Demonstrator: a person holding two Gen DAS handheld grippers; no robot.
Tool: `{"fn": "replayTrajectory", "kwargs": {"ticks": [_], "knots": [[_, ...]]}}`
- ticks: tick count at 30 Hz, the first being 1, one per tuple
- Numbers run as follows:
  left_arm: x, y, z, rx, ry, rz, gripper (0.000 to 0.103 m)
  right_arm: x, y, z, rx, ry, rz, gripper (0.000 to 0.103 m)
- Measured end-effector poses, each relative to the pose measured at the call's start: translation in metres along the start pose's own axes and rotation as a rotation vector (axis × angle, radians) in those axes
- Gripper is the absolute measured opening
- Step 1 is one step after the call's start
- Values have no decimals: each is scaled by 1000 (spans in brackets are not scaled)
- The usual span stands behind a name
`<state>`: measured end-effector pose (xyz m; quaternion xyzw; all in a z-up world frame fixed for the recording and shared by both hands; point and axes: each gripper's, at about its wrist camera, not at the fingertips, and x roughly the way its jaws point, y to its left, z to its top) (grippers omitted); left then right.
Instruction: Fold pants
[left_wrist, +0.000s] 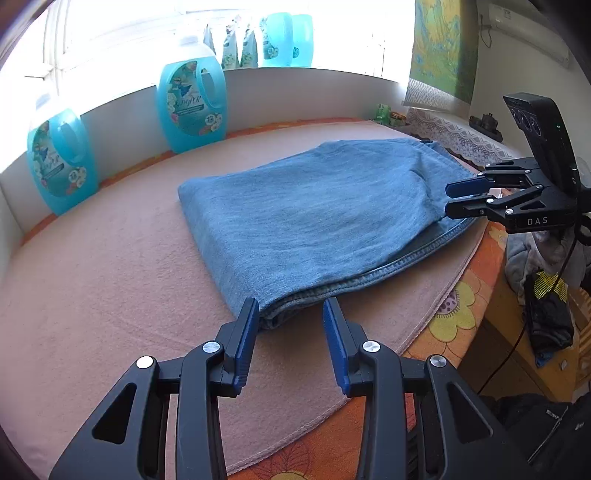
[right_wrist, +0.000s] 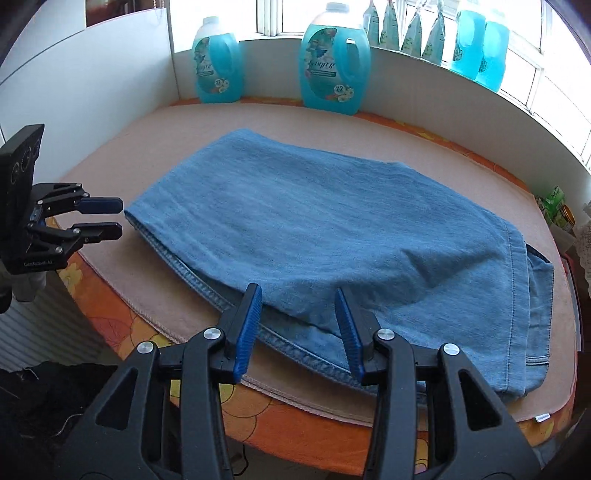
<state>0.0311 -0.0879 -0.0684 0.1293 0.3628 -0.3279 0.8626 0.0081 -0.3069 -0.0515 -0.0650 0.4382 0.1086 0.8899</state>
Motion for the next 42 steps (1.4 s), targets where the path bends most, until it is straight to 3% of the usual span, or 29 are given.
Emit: {"fn": "replayTrajectory", "kwargs": {"ticks": [4,11,14,17,22,25,27,30,33,35,38,42], "knots": [[6,3,-2,18,0,16,34,-12,-33,-23,143,-18,-45,42],[13,5,-2,38,6,12,34,-56,-148,-77,637,-37,-174,43],[13,6,-1,39,4,7,34,-60,-180,-94,797,-40,-118,43],[12,7,-2,36,0,4,34,-56,-196,-98,871,-44,-76,43],[12,8,-3,36,-1,0,34,-42,-201,-92,902,-31,-63,43],[12,8,-3,37,-3,-2,34,-37,-202,-90,903,-20,-71,28],[12,9,-4,37,-3,-2,34,-37,-198,-87,874,-17,-89,12],[13,10,-5,36,-1,-2,34,-49,-191,-78,820,-42,-128,7],[13,11,-5,33,-3,-4,34,-69,-194,-71,788,-94,-239,5],[12,10,-5,37,-5,-3,34,-68,-196,-70,781,-83,-230,6],[10,11,-6,39,-6,-3,33,-65,-172,-59,675,-64,-190,8],[13,11,-6,50,4,9,33,-56,-131,-45,562,-42,-169,24]]}}
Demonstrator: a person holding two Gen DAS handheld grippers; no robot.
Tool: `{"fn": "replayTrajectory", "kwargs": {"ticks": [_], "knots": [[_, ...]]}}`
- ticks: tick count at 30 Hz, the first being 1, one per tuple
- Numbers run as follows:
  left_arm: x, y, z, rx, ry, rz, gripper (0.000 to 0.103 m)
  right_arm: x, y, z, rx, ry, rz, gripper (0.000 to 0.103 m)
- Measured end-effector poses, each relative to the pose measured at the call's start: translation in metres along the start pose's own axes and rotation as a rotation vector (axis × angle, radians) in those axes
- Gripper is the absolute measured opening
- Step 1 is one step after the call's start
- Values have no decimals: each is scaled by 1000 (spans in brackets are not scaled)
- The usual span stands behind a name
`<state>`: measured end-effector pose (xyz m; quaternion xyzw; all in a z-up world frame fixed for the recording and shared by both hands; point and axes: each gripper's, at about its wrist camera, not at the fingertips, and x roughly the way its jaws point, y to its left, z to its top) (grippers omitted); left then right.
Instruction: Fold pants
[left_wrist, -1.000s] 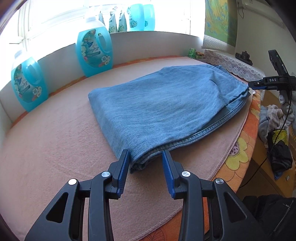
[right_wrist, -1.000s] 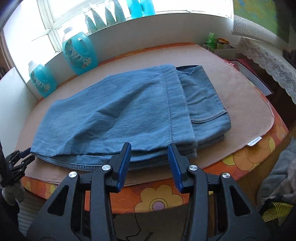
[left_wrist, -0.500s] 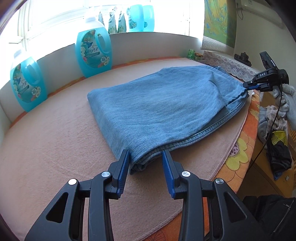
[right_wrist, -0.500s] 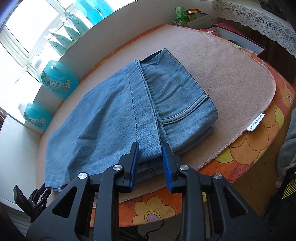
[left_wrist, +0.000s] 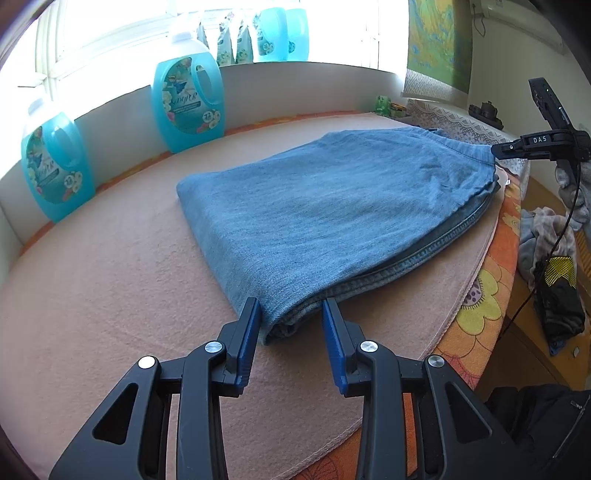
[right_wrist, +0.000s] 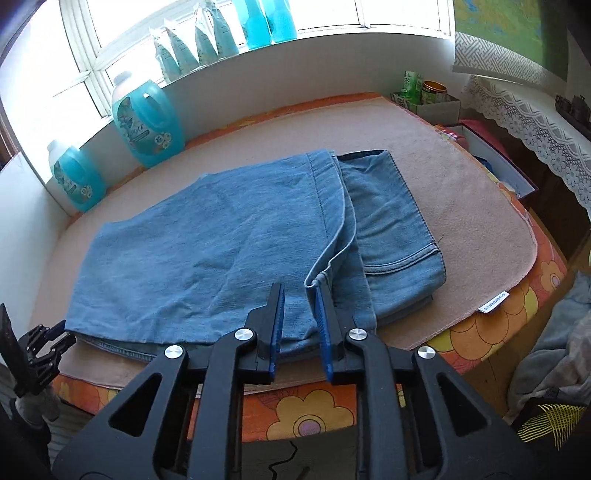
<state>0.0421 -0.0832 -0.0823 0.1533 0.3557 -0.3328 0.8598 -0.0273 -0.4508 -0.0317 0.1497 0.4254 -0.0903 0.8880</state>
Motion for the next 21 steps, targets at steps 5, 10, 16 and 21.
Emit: {"fn": "replayTrajectory", "kwargs": {"ticks": [5,10,16,21], "knots": [[0,1,6,10,13,-4,28,13,79,-34,-171,113,230,24],[-3,5,24,2,4,-28,22,32,152,-66,-310,190,400,24],[-9,11,35,-35,-16,-56,22,60,198,-72,-370,190,434,19],[-24,22,35,-103,-48,-119,22,71,205,-50,-305,109,439,18]]}}
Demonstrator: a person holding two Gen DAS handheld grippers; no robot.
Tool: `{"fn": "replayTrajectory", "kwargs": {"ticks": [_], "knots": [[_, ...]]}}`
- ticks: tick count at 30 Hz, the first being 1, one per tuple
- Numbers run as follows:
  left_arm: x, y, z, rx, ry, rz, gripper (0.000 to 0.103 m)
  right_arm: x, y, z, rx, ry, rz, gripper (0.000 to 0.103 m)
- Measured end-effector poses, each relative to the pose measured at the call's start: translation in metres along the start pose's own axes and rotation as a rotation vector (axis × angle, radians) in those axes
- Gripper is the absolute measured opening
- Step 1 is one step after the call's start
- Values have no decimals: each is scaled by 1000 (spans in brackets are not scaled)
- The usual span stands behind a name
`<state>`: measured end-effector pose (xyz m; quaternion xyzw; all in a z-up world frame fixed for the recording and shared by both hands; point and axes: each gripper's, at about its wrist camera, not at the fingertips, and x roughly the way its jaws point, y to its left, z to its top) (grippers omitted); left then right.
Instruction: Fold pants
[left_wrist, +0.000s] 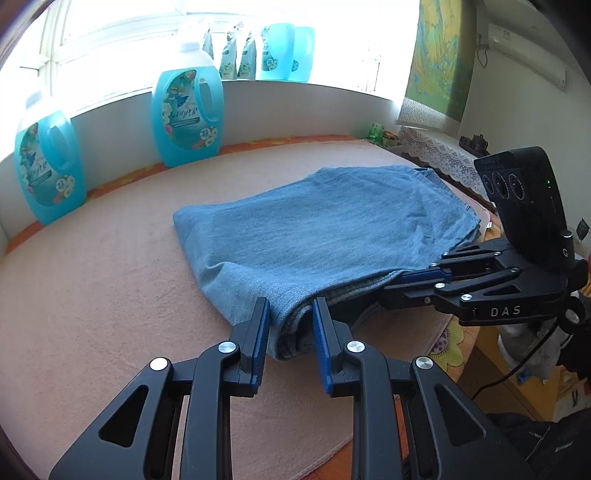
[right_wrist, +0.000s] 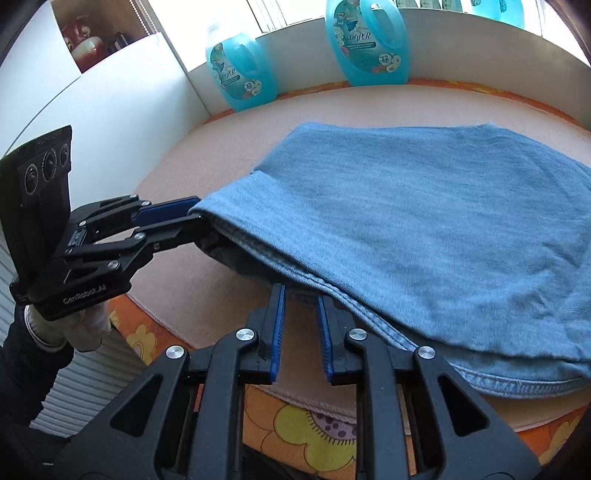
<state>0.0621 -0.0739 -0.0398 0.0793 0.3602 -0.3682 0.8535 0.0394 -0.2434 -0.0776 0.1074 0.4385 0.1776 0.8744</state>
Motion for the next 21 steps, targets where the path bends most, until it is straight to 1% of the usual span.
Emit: {"fn": "replayTrajectory", "kwargs": {"ticks": [1,3,6,9,14,17,18,19,20,21], "knots": [[-6,1,0,-4,-13,4,22,1,1,3,3,-10,2,18],[-16,4,-1,9,-31,41,22,5,4,7,1,-19,3,18],[-24,13,-4,10,-36,80,22,17,9,8,6,1,35,18],[-26,24,-7,-13,-35,95,22,34,20,9,-9,16,57,18],[-30,33,-10,-36,-46,105,22,55,43,14,-53,14,68,18],[-34,38,-10,-45,-58,109,22,64,56,18,-60,41,120,18],[-35,41,-11,-49,-62,111,22,63,57,19,-52,40,143,14],[-37,42,-11,-55,-66,114,22,62,54,20,-16,51,199,9],[-37,44,-12,-61,-68,115,22,61,48,22,48,66,260,6],[-36,46,-13,-67,-67,112,22,60,40,24,114,73,309,6]]}}
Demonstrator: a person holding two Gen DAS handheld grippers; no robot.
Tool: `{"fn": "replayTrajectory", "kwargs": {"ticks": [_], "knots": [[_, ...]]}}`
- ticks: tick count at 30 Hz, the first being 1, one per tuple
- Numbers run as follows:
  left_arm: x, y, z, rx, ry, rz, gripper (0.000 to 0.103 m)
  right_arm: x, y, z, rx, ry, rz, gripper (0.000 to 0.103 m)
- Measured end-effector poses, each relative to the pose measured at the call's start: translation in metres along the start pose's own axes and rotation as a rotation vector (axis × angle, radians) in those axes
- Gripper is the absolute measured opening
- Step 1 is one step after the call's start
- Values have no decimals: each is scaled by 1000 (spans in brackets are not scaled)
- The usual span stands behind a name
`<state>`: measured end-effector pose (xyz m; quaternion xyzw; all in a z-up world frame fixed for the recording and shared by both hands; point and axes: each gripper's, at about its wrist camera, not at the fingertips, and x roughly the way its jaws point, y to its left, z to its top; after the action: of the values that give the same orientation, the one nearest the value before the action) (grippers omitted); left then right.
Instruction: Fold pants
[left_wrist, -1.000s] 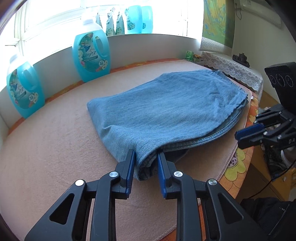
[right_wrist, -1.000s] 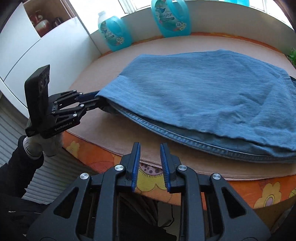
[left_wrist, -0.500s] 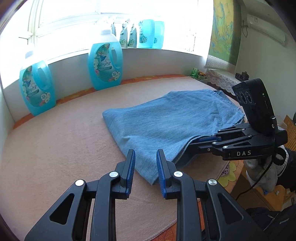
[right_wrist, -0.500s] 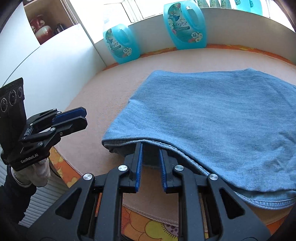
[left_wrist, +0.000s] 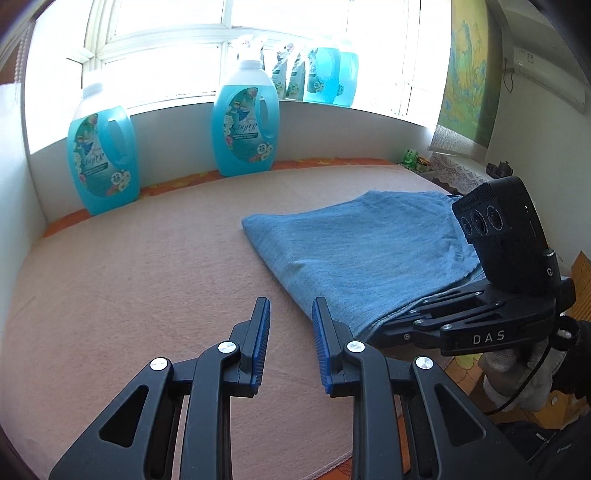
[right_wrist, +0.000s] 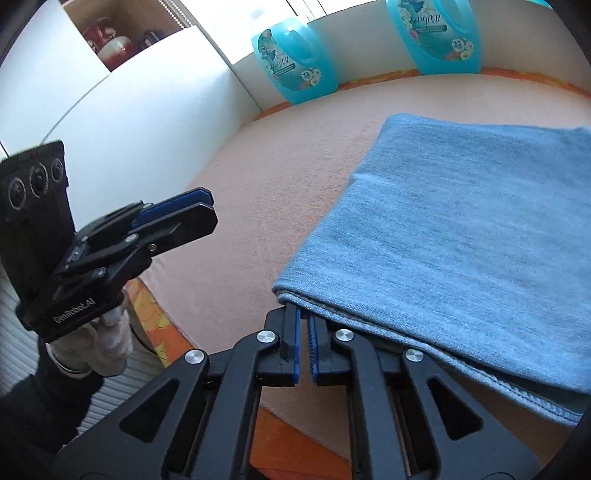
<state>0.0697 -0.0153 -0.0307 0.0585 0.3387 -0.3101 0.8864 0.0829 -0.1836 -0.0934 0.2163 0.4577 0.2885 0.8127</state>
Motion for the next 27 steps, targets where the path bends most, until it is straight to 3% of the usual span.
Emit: {"fn": "replayTrajectory", "kwargs": {"ticks": [3,8,10,12,13,14,17,21,27], "knots": [[5,2,-3,-19,11,-11,22,-5,-11,0,81,13,34,7],[18,-5,-5,-57,33,-60,23,-18,6,-22,-11,86,-24,7],[24,-9,-7,-79,43,-75,41,-34,9,-24,-34,80,-38,7],[31,-10,-8,-118,59,-96,50,-58,8,-16,-43,41,-70,7],[36,-12,-9,-135,69,-100,51,-68,8,-8,-50,17,-94,7],[40,-13,-10,-145,75,-96,51,-77,7,2,-62,-8,-125,10],[50,-17,-11,-168,84,-78,51,-89,5,38,-99,-66,-191,32],[58,-25,-14,-145,103,-41,51,-57,7,92,-152,-48,-236,33],[58,-9,-19,-227,89,-60,51,35,2,136,-184,97,-254,29]]}}
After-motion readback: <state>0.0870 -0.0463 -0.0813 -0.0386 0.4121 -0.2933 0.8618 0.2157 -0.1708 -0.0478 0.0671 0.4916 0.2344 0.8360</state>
